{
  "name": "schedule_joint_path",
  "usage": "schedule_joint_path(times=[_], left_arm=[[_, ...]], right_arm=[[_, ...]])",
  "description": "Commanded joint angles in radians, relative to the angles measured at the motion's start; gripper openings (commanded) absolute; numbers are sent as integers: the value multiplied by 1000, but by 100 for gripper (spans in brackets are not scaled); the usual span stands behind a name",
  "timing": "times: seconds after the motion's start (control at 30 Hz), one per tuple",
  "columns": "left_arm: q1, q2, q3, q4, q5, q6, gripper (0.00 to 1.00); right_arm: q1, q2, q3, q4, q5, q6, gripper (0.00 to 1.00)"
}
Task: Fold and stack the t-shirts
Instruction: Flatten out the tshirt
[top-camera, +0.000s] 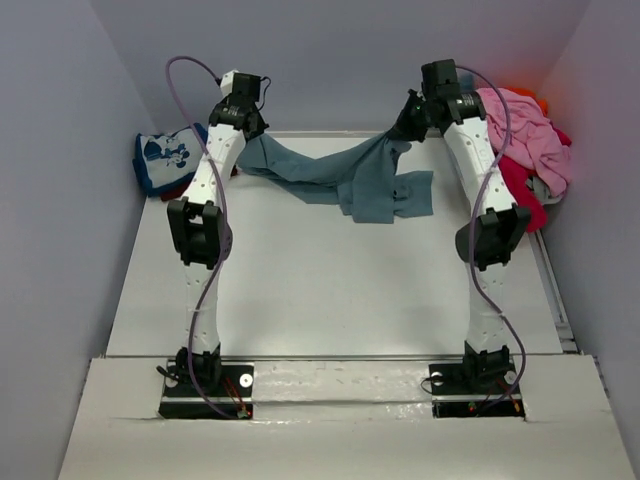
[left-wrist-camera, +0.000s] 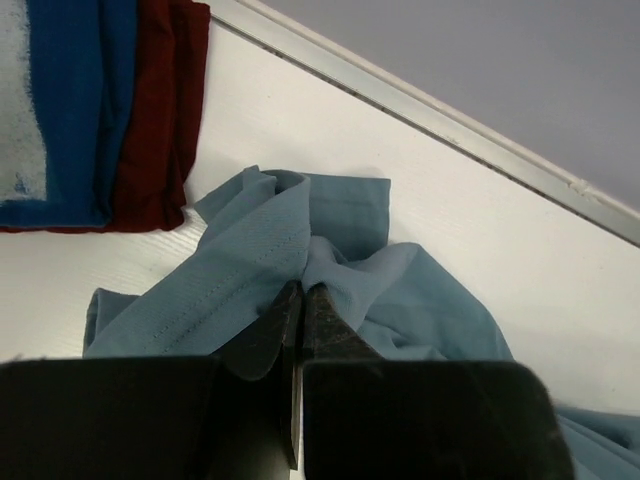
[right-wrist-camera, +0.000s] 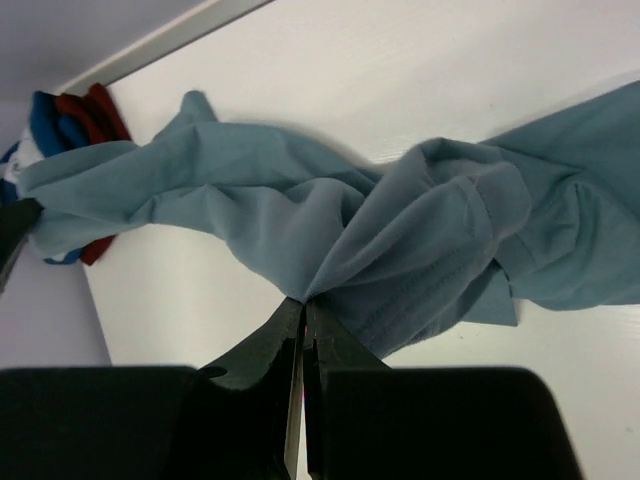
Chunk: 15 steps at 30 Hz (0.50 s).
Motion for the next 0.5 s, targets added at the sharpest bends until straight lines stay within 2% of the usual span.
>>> schedule_joint_path(times=[0.0,0.17,0.37,0.47], left_arm=[[6,-92,26,16,18,-3,6],[-5,-144,23,11,-57,-8,6],[-14,-325,-109,34,-84,30,6],[-33,-391,-129,12,-113,35,6]], right_arm=[[-10,-124,26,33,-102,3,7],[-10,-139,60,23,-110,-12,7],[-10,-353,-58,2,-81,-68,7],[-10,-439,-98,-15,-59,-75,7]])
